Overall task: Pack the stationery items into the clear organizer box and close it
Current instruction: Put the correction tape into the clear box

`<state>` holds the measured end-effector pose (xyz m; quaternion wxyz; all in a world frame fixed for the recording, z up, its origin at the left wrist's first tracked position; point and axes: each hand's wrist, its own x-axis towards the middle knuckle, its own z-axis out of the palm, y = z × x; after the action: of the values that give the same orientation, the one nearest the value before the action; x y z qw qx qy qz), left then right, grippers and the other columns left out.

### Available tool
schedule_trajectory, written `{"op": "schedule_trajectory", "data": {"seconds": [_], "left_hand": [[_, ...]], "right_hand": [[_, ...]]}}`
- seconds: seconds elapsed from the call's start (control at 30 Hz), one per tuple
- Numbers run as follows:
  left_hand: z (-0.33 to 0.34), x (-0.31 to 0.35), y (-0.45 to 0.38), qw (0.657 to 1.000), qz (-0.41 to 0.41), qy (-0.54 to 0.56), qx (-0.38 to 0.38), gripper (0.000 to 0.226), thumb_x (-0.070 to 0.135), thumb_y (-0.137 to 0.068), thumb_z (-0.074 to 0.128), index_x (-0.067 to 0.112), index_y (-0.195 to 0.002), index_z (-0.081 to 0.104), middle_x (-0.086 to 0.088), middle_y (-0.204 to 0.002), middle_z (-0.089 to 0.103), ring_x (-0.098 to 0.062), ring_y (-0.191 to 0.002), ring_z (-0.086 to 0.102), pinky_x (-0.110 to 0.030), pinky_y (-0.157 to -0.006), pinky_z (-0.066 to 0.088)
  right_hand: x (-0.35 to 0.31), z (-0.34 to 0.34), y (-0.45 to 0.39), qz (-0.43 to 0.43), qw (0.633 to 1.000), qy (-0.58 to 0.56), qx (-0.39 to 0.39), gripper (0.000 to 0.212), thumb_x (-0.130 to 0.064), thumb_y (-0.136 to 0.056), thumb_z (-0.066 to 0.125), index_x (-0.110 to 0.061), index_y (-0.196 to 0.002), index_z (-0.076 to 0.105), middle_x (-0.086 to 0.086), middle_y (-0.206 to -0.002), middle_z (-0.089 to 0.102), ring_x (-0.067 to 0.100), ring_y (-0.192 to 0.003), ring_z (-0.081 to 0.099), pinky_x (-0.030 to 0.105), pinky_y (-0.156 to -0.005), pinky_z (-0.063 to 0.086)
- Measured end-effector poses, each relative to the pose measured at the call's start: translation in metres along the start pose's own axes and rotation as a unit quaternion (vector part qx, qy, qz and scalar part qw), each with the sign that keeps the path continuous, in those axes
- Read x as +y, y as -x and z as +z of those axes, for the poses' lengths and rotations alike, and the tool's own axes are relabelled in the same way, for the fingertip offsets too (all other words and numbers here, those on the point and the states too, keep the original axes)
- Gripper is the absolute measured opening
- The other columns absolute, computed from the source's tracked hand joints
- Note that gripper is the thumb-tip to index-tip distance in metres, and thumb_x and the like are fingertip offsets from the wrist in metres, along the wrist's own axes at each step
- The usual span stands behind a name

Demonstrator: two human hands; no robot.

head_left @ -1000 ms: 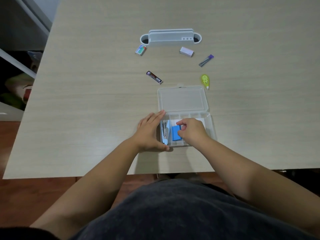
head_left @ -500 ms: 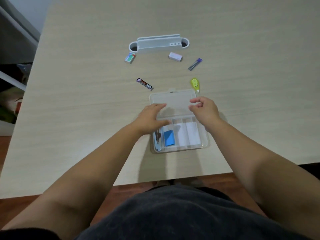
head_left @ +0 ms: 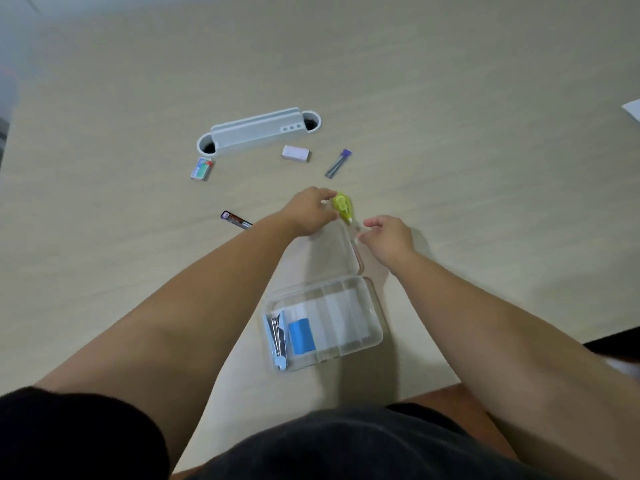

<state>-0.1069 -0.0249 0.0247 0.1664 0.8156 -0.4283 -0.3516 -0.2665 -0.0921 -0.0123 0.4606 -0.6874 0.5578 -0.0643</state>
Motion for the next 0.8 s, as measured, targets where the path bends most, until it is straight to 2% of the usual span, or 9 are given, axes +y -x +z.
{"op": "schedule_trajectory", "data": {"seconds": [0.13,0.27,0.33,0.4,0.47,0.53,0.63,0.7,0.8], "left_hand": [[0.005,0.006,-0.025,0.998,0.005,-0.068,-0.015,0.053,0.012,-0.09,0.052,0.014,-0.143,0.045,-0.018,-0.144,0.042,-0.035,-0.131,0.045,-0.038,-0.11,0.035],[0.011,0.002,-0.043,0.996,0.025,-0.083,-0.015,0.056,0.005,-0.087,0.05,0.017,-0.142,0.047,-0.013,-0.143,0.042,-0.033,-0.13,0.046,-0.034,-0.113,0.032],[0.011,0.002,-0.05,0.997,0.031,-0.076,-0.009,0.056,0.006,-0.086,0.055,0.017,-0.14,0.049,-0.013,-0.138,0.044,-0.029,-0.126,0.048,-0.025,-0.107,0.03],[0.012,0.004,-0.055,0.996,0.039,-0.074,-0.01,0.054,0.005,-0.084,0.06,0.015,-0.136,0.054,-0.015,-0.13,0.046,-0.026,-0.119,0.051,-0.016,-0.095,0.031],[0.012,0.002,-0.058,0.996,0.045,-0.074,-0.003,0.05,0.005,-0.081,0.063,0.015,-0.13,0.059,-0.013,-0.123,0.049,-0.025,-0.111,0.054,-0.012,-0.085,0.03],[0.012,-0.001,-0.059,0.997,0.044,-0.068,0.011,0.046,0.008,-0.079,0.067,0.015,-0.124,0.063,-0.009,-0.114,0.05,-0.024,-0.101,0.058,-0.013,-0.082,0.033],[0.009,-0.003,-0.054,0.997,0.046,-0.043,0.034,0.043,0.013,-0.076,0.072,0.015,-0.118,0.065,-0.007,-0.11,0.055,-0.016,-0.084,0.057,-0.018,-0.081,0.042],[0.007,-0.004,-0.047,0.997,0.048,-0.014,0.066,0.04,0.016,-0.074,0.076,0.016,-0.113,0.067,-0.003,-0.104,0.057,-0.012,-0.076,0.057,-0.021,-0.079,0.049],[0.005,-0.007,-0.031,0.993,0.052,0.028,0.102,0.037,0.021,-0.071,0.083,0.014,-0.103,0.067,-0.003,-0.101,0.062,-0.008,-0.07,0.057,-0.013,-0.066,0.047]], "right_hand": [[0.001,0.007,-0.009,-0.023,0.999,0.027,-0.014,0.036,-0.017,-0.082,0.066,-0.006,-0.116,0.066,0.012,-0.109,0.071,0.026,-0.103,0.065,0.019,-0.082,0.042],[0.001,0.013,-0.023,-0.048,0.997,0.06,-0.019,0.043,-0.021,-0.079,0.071,-0.009,-0.119,0.065,0.013,-0.102,0.068,0.03,-0.102,0.064,0.032,-0.093,0.05],[-0.001,0.016,-0.028,-0.064,0.995,0.081,-0.014,0.041,-0.023,-0.079,0.072,-0.011,-0.117,0.066,0.015,-0.107,0.066,0.03,-0.1,0.063,0.034,-0.091,0.05],[-0.001,0.017,-0.033,-0.077,0.993,0.093,-0.008,0.036,-0.021,-0.08,0.071,-0.012,-0.115,0.067,0.015,-0.108,0.064,0.03,-0.097,0.063,0.033,-0.089,0.05],[-0.001,0.017,-0.038,-0.08,0.992,0.097,0.003,0.03,-0.019,-0.082,0.069,-0.01,-0.11,0.069,0.014,-0.109,0.062,0.029,-0.094,0.064,0.033,-0.088,0.051],[0.001,0.015,-0.044,-0.077,0.994,0.081,0.013,0.023,-0.016,-0.083,0.067,-0.009,-0.104,0.072,0.013,-0.108,0.062,0.028,-0.091,0.066,0.028,-0.086,0.05],[0.0,0.007,-0.05,-0.067,0.997,0.005,0.024,0.019,-0.01,-0.084,0.067,-0.007,-0.1,0.074,0.01,-0.098,0.07,0.019,-0.08,0.067,0.017,-0.074,0.047],[-0.004,0.002,-0.051,-0.022,0.993,-0.113,0.001,0.022,-0.006,-0.085,0.065,-0.002,-0.105,0.071,0.005,-0.085,0.07,0.01,-0.067,0.062,0.01,-0.062,0.048],[-0.012,-0.004,-0.049,0.042,0.95,-0.303,-0.057,0.025,-0.004,-0.088,0.062,-0.001,-0.113,0.065,0.004,-0.081,0.068,0.01,-0.066,0.062,0.013,-0.062,0.053]]}}
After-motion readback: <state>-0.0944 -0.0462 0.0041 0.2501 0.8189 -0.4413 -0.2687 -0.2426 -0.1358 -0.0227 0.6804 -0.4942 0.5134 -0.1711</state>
